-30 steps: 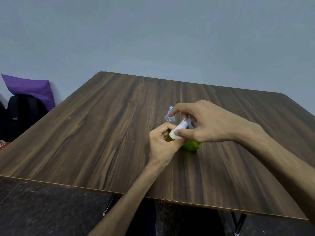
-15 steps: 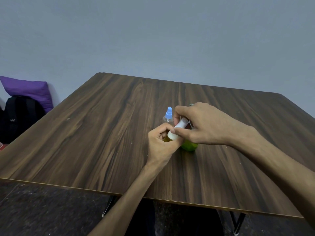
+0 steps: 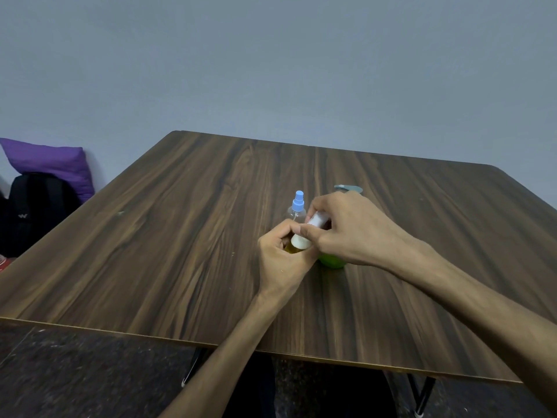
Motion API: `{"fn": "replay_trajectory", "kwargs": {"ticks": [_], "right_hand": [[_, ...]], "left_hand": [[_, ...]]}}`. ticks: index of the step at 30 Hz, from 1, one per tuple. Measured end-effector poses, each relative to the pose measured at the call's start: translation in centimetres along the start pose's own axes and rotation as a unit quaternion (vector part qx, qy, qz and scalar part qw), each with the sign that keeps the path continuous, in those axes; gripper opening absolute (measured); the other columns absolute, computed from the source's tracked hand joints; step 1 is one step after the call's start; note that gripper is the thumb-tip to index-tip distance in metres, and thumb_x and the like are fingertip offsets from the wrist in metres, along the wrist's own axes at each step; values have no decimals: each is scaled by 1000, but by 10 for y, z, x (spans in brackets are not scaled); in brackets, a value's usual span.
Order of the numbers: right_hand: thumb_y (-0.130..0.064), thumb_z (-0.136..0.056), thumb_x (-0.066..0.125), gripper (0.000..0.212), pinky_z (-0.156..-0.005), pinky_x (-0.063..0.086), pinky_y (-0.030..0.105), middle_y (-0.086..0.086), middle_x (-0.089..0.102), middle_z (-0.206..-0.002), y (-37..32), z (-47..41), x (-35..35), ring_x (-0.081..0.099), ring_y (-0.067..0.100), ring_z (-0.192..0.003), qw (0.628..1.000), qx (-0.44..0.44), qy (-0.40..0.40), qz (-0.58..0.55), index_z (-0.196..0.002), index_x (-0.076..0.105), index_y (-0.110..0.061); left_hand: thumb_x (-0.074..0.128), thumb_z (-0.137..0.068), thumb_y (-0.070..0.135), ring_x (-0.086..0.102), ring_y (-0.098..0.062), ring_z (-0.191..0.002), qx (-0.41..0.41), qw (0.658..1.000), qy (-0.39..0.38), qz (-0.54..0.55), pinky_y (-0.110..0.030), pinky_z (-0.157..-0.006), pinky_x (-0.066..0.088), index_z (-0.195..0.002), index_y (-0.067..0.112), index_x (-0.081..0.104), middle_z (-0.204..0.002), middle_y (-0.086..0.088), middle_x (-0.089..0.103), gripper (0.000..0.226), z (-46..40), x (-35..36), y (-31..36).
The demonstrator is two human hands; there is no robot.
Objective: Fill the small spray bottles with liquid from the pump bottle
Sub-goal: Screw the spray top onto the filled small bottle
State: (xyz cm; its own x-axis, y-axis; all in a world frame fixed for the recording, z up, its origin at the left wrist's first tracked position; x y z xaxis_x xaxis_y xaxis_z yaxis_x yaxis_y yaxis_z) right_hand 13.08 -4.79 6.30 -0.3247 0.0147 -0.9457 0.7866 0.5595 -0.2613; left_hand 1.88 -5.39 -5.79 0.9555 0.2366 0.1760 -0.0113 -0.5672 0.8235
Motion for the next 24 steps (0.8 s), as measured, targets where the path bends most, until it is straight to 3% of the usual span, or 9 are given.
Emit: {"fn": "replay_trajectory", "kwargs": {"ticks": [5,10,15,19,22,24], "right_hand": [[-42,-90,75,15,-55,41,19,-10,68,-71,2,4,-10,62,8,-66,994,-86,-54,-28,-93,73,-28],[-38,-87,78,15,-56,41,19,-7,71,-70,6,6,-1,63,7,-64,998,-19,3,-52,-83,72,-25],[-35,-86,77,22,-56,44,19,-12,65,-54,5,7,8,64,-1,-57,994,39,48,-93,-69,67,-26],[-33,-85,75,21,-58,45,21,-14,64,-52,3,9,14,64,0,-59,990,71,79,-94,-69,72,-20],[-35,-85,77,20,-59,51,24,-9,69,-60,3,9,16,64,-1,-55,985,70,85,-129,-69,71,-25],[-38,-86,77,20,-63,59,34,-5,71,-63,6,10,19,67,8,-57,980,65,86,-168,-73,72,-24]], "left_hand": [[81,-76,20,44,0,-57,-21,1000,-3,14,-17,-54,38,-64,10,55,-58,16,49,31,1,5,5],[87,-80,-4,42,0,-56,-14,999,-14,-27,-17,-53,36,-63,24,51,-57,18,49,48,0,4,-3],[83,-80,24,45,-2,-56,21,998,25,-46,-20,-54,37,-65,31,52,-57,17,51,36,2,0,8],[80,-79,6,48,4,-54,36,996,32,-78,-8,-57,35,-69,40,49,-57,24,52,47,3,1,11],[82,-80,17,54,3,-58,42,995,38,-77,-9,-59,40,-72,38,55,-62,23,57,35,2,-1,11],[82,-79,21,55,1,-61,28,997,39,-63,-16,-59,43,-71,31,59,-64,19,60,27,1,-1,8]]}}
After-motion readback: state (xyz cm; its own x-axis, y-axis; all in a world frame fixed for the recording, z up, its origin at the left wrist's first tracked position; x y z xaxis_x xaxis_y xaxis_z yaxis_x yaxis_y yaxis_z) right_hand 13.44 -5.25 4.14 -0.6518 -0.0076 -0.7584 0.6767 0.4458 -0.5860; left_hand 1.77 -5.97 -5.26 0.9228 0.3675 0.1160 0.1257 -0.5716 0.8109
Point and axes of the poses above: each hand's wrist, its own z-axis away from the middle knuckle, its own x-axis out of the palm, y = z × x, the point moved 4 cm from there along -z, towards the middle knuckle
